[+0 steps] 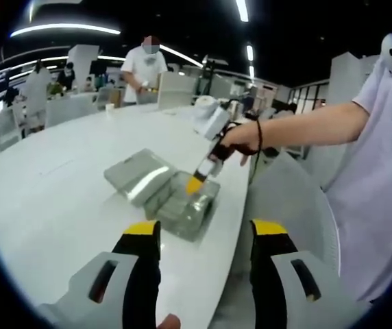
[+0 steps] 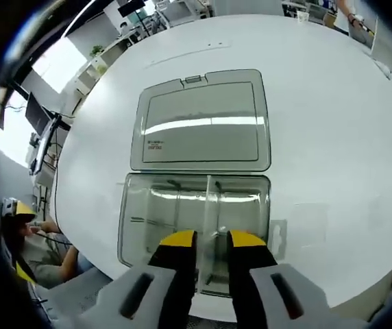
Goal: Insert the divider into the dual guide fixture by aligning both edges with the guide slots and pushing it downward to the bottom, including one-sided entry, uneven engagement, binding, and posture correction.
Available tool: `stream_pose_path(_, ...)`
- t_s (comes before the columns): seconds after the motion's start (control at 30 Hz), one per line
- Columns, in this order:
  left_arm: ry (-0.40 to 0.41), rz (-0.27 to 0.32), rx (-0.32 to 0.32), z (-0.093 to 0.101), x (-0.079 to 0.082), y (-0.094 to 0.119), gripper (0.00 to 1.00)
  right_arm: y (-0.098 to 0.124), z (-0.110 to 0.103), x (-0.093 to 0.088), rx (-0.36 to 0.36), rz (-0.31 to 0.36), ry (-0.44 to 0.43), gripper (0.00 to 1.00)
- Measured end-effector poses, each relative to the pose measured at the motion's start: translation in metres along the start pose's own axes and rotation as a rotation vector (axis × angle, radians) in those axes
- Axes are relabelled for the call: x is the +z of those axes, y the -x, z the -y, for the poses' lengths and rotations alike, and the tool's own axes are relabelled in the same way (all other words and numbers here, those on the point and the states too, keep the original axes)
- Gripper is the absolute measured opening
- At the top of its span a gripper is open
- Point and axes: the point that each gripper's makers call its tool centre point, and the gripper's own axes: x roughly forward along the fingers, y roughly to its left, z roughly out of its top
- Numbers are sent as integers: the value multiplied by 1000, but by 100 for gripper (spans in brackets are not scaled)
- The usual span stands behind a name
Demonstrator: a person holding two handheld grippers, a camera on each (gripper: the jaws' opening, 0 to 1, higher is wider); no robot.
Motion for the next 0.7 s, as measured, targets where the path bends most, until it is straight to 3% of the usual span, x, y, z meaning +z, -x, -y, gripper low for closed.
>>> stream_pose_path(0.57, 47, 8, 78, -1, 3, -2, 50, 22, -11, 18, 101, 124, 148, 23)
stream_pose_path(0.7, 59, 4, 105, -1, 3, 0, 50, 31, -16, 27, 166, 217, 200, 27)
